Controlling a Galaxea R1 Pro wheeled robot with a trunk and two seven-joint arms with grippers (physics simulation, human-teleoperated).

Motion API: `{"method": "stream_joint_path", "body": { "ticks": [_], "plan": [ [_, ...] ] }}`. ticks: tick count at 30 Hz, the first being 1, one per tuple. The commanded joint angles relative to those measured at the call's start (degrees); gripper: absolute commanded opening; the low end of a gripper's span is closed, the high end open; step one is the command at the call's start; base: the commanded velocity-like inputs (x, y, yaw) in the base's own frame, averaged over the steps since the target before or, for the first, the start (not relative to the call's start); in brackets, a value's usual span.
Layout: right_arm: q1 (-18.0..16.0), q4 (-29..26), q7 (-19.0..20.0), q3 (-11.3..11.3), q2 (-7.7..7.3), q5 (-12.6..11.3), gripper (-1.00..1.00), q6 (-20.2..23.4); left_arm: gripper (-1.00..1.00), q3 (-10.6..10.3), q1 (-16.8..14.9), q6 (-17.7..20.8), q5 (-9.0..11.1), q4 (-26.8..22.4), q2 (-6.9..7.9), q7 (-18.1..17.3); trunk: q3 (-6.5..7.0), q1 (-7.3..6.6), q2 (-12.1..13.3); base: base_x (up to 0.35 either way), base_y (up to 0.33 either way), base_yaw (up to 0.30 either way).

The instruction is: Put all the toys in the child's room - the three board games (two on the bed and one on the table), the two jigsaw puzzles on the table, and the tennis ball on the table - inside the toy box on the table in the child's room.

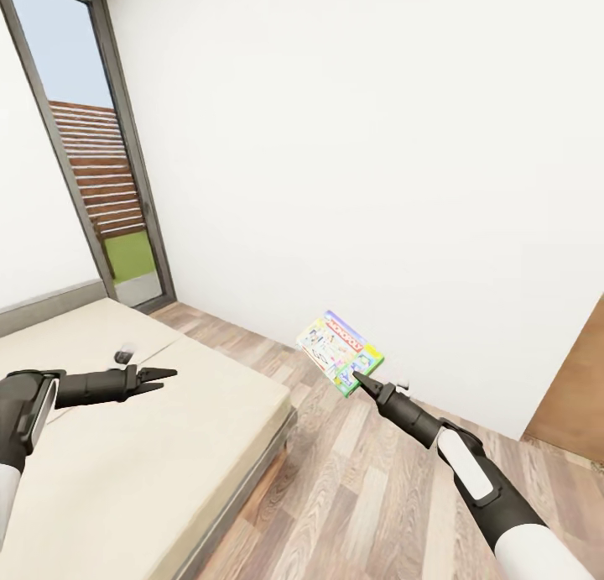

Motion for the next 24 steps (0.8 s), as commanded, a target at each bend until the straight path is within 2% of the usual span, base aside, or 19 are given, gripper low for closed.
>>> {"method": "stream_joint_path", "body": {
  "ticks": [1, 24],
  "plan": [
    [0.0, 0.0, -0.1, 0.1, -0.04, -0.7, -1.0, 0.5, 1.0, 0.1, 0.0, 0.6, -0.6, -0.1, -0.04, -0.6, 0.16, -0.21, 0.3, 0.0, 0.0, -0.23],
    [0.0, 0.0, -0.1, 0.1, -0.04, -0.8, -1.0, 0.5, 1.0, 0.2, 0.0, 0.6, -0.6, -0.1, 0.07, -0.6, 5.64, -5.26, 9.6, 0.0, 0.0, -0.23]
  ]
}}
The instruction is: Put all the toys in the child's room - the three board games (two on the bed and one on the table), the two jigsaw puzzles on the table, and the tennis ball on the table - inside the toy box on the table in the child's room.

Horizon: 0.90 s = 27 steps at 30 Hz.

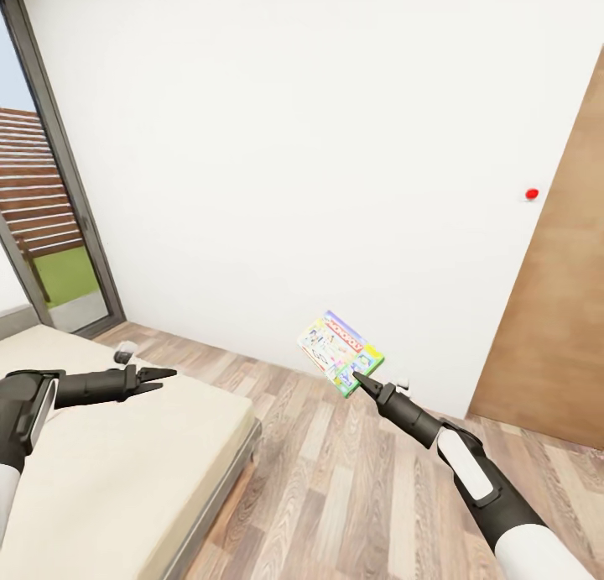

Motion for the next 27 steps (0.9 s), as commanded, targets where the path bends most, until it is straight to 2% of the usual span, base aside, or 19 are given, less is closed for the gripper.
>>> {"method": "stream_joint_path", "body": {
  "ticks": [1, 22, 27],
  "plan": [
    [-0.1, 0.0, -0.1, 0.1, -0.04, -0.8, -1.0, 0.5, 1.0, 0.2, 0.0, 0.6, -0.6, -0.1, 0.0, -0.5, 0.14, -0.2, 0.3, 0.0, 0.0, -0.23],
    [-0.1, 0.3, -0.2, 0.1, 0.0, -0.8, -1.0, 0.4, 1.0, 0.3, 0.0, 0.8, -0.5, -0.1, 0.32, -0.5, 5.14, -4.81, 8.7, -0.001, 0.0, -0.23],
    [-0.1, 0.3, -0.2, 0.1, -0.02, -0.8, -1.0, 0.4, 1.0, 0.3, 0.0, 0.8, -0.5, -0.1, 0.37, -0.5, 6.33, -5.91, 10.8, -0.152, 0.0, -0.23]
  ]
}}
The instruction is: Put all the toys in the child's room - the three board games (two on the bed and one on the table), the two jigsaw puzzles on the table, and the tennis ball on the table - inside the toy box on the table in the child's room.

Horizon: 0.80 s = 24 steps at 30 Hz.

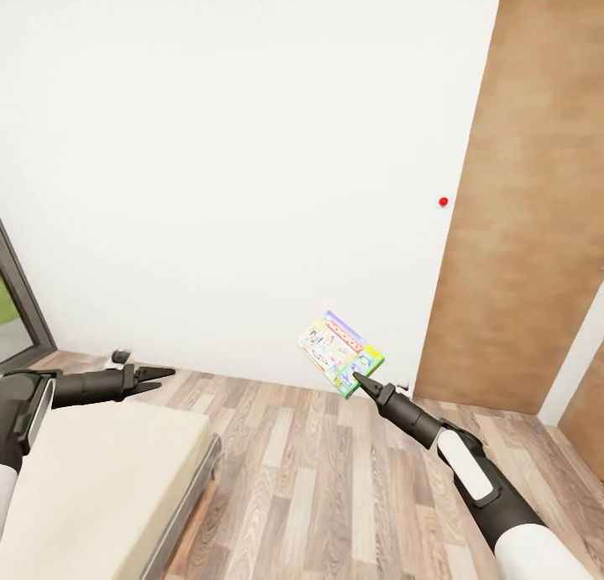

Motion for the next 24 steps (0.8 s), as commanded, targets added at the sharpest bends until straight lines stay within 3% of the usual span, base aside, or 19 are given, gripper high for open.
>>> {"method": "stream_joint_path", "body": {
  "ticks": [1, 24],
  "plan": [
    [0.0, 0.0, -0.1, 0.1, -0.03, -0.8, -1.0, 0.5, 1.0, 0.1, 0.0, 0.6, -0.6, 0.0, -0.02, -0.5, 0.22, -0.2, 0.4, -0.074, 0.0, -0.23],
    [0.0, 0.1, 0.0, -1.7, -0.06, -0.8, -1.0, 0.6, 1.0, 0.2, 0.0, 0.5, -0.6, 0.0, -0.14, -0.5, 1.56, -0.2, 0.4, -0.005, 0.0, -0.23]
  ]
}}
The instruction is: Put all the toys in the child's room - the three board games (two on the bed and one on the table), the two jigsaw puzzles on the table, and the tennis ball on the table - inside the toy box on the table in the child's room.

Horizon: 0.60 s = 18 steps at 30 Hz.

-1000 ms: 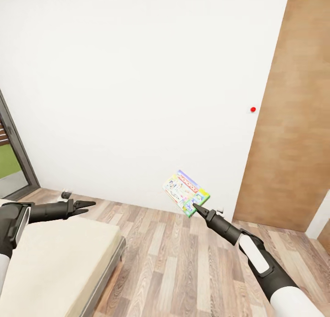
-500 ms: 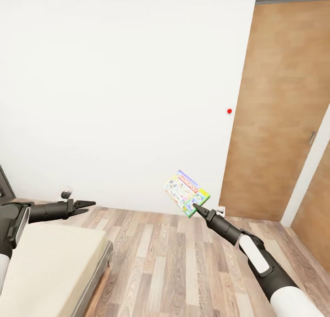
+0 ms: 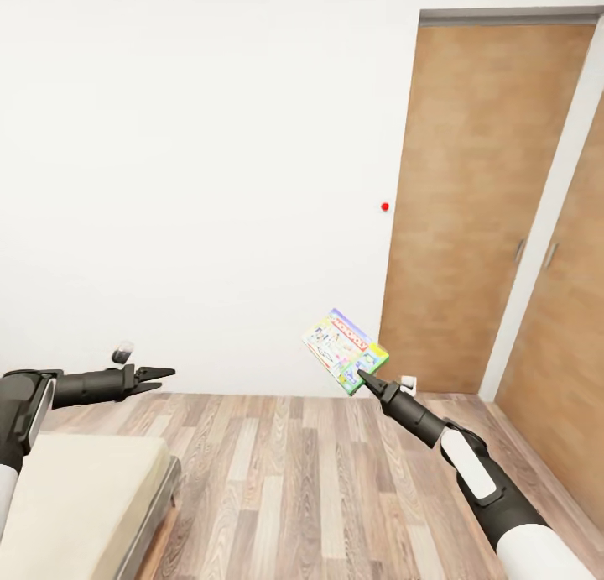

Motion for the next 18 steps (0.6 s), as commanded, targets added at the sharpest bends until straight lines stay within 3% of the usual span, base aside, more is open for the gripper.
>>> {"method": "stream_joint_path", "body": {
  "ticks": [1, 15, 18],
  "plan": [
    [-0.1, 0.0, -0.1, 0.1, -0.04, -0.8, -1.0, 0.5, 1.0, 0.2, 0.0, 0.6, -0.6, 0.0, -0.01, -0.5, 0.04, 0.02, 0.0, 0.0, 0.0, -0.23],
    [0.0, 1.0, -0.1, 0.0, -0.02, -0.8, -1.0, 0.4, 1.0, 0.3, 0.0, 0.6, -0.6, 0.0, 0.01, -0.5, 0.85, 0.02, 0.0, 0.0, 0.0, -0.229],
    [0.0, 1.1, -0.3, 0.0, 0.02, -0.8, -1.0, 0.3, 1.0, 0.3, 0.0, 0.6, -0.6, 0.0, 0.01, -0.5, 0.91, 0.02, 0.0, 0.0, 0.0, -0.097]
  ]
}}
